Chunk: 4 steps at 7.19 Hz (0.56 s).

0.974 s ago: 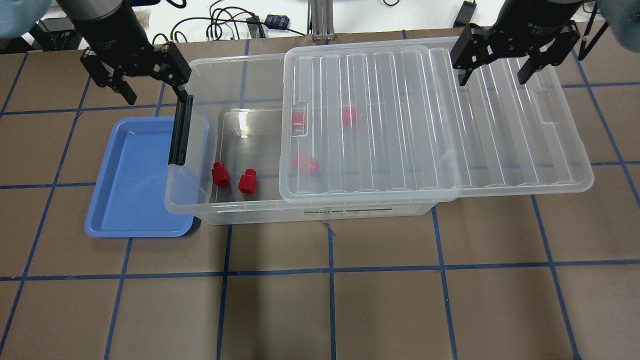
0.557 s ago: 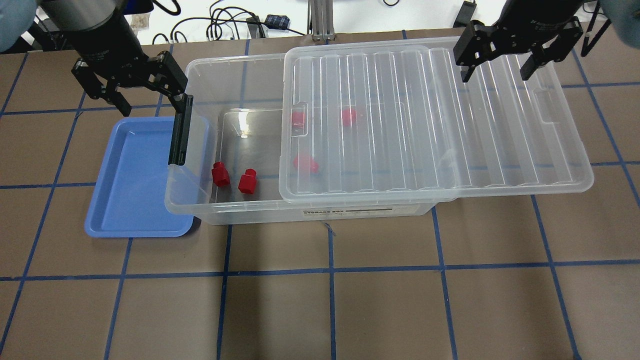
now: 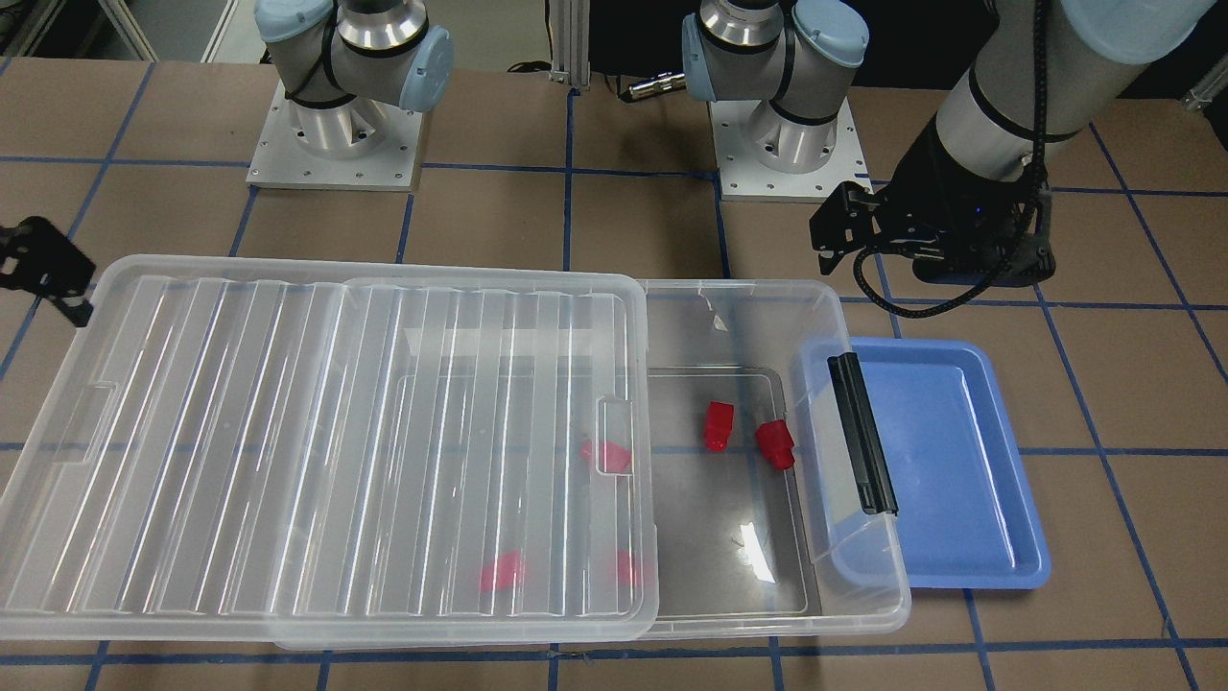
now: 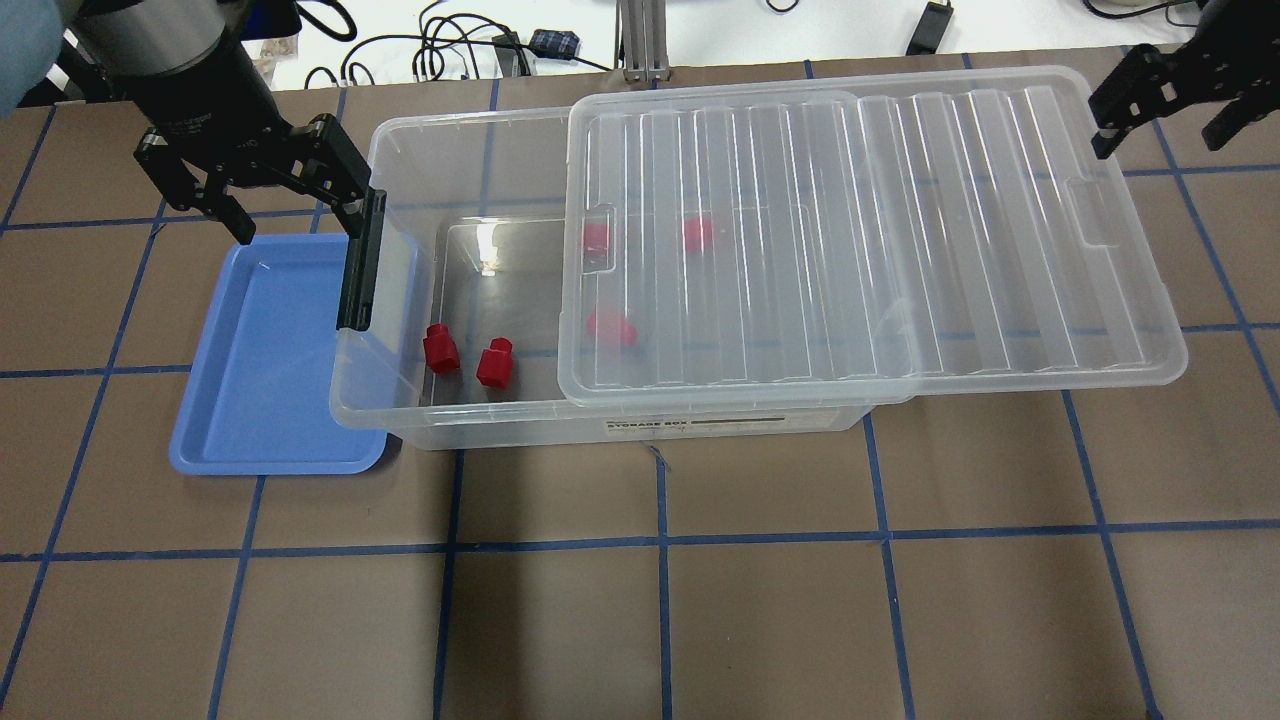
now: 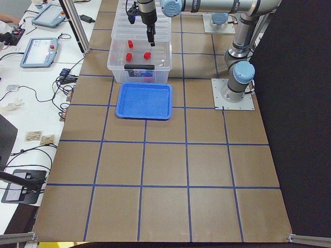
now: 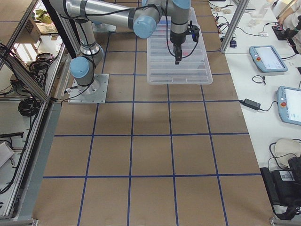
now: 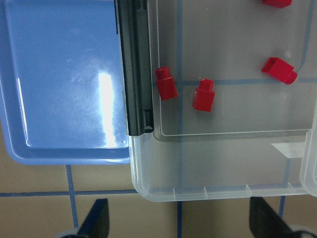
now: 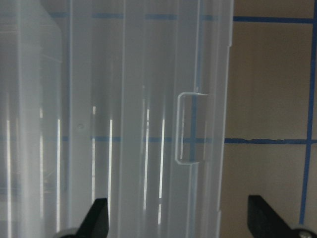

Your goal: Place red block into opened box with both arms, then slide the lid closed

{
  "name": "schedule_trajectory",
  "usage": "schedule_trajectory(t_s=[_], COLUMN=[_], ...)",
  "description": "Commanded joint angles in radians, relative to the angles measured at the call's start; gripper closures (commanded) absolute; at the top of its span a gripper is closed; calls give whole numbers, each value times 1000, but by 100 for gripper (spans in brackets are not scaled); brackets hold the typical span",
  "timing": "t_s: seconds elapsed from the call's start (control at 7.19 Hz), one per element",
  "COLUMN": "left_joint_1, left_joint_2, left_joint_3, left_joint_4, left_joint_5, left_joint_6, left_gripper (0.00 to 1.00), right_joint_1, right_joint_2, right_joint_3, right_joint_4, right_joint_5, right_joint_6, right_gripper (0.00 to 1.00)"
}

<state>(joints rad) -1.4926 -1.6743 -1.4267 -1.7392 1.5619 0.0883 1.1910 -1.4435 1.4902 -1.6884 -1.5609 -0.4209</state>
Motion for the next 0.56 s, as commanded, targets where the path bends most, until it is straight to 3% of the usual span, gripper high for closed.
schedule_trajectory(t_s=[0.0, 0.42], left_joint_1=[0, 0], left_joint_2=[2, 4], left_joint_3=[-11, -26], left_joint_4=[1, 18], left_joint_5=[10, 10], left_joint_6=[2, 7], left_gripper=[0, 0], right_joint_1=[-125, -130], right_joint_2=[118, 216], right_joint_3=[4, 2], right_joint_4=[-103, -178], right_joint_5=[1, -24], right_joint_6=[-137, -206], right_gripper=[0, 0])
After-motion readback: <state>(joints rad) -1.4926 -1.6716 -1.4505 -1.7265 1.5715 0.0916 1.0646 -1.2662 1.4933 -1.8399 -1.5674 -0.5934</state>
